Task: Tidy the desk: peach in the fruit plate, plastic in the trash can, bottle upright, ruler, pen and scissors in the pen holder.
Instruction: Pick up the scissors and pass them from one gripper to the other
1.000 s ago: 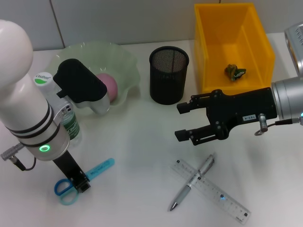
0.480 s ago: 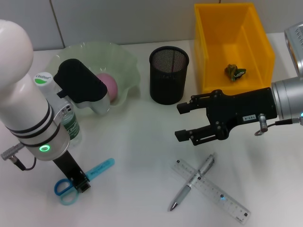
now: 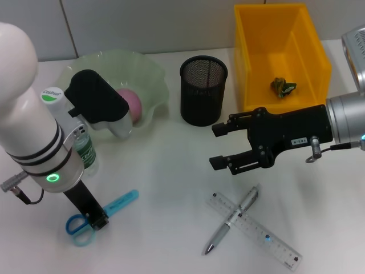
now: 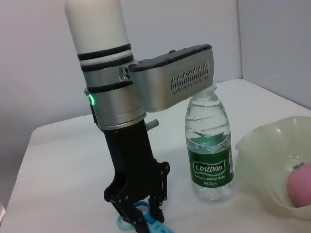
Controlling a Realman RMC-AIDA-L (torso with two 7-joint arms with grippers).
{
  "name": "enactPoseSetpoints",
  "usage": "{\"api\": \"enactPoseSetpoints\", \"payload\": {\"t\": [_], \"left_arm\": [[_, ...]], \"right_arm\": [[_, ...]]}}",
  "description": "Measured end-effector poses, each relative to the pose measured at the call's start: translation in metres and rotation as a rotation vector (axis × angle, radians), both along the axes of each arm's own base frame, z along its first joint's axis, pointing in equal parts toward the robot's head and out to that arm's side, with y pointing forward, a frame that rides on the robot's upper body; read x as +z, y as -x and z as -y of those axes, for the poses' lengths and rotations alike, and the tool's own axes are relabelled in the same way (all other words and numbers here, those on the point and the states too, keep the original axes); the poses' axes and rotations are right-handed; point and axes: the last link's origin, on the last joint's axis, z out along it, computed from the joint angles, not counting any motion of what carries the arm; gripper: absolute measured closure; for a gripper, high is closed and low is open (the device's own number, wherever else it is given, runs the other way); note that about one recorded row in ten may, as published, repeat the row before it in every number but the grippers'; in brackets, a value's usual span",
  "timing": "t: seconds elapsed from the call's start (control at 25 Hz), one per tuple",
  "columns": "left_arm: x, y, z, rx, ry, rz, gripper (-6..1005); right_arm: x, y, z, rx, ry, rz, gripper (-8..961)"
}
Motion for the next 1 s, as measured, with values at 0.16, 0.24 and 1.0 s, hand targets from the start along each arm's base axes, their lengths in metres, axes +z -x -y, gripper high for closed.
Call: {"api": "enactPoseSetpoints", "payload": {"t": [0.16,0.24,1.0], "left_arm": [[0.01,-0.003,-0.002,0.032,-0.003,0.074,733],[0.019,-0.004,-0.003,0.07,-0.001,0.157,734],[0.036,0.032,0.027,0.416,-0.046,1.017,729]], "right_arm": [[0.003,0.002,0.001,0.004,0.0,-0.019,186],[0.007,0.002,0.001,0.001,-0.007,-0.038,186],[0.023,-0.012,0.012,-0.154,-0.152,-0.279,186]]}}
